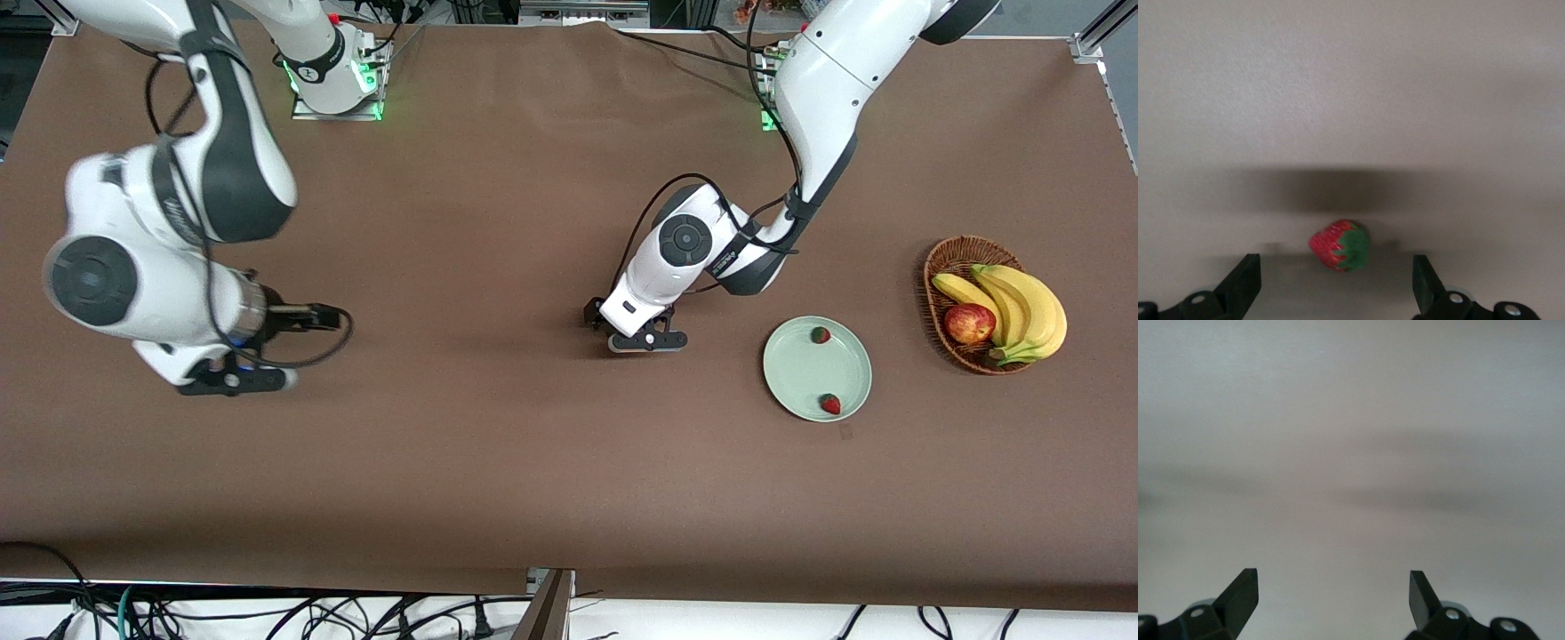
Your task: Collect all strawberries into plate
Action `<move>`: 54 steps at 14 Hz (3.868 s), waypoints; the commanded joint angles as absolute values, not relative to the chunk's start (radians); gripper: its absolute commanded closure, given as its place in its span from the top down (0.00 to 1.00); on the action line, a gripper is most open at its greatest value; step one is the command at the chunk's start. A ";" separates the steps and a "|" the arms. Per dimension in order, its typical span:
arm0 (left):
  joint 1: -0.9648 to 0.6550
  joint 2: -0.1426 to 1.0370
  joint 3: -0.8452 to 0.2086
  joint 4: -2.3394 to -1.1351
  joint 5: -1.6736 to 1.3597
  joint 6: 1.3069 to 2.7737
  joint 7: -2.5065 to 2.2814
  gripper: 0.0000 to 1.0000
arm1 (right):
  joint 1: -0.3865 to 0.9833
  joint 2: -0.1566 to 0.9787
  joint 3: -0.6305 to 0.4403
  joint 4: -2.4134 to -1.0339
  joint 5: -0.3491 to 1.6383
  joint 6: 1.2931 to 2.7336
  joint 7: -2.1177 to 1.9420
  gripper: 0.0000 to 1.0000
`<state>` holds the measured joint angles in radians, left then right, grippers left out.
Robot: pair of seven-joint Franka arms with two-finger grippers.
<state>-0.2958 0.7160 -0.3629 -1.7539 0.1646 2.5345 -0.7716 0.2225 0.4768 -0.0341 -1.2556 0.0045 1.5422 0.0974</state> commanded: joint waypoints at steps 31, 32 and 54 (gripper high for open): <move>0.127 0.658 -0.342 -1.641 0.296 2.026 0.378 0.12 | 0.005 0.046 0.058 -1.468 -0.046 1.355 0.015 1.00; 0.136 0.666 -0.342 -1.641 0.284 2.028 0.396 0.20 | 0.006 0.049 0.057 -1.463 -0.046 1.355 0.018 1.00; 0.034 0.113 -0.088 -1.510 0.036 1.558 0.177 1.00 | 0.011 0.069 0.060 -1.450 -0.043 1.374 0.035 1.00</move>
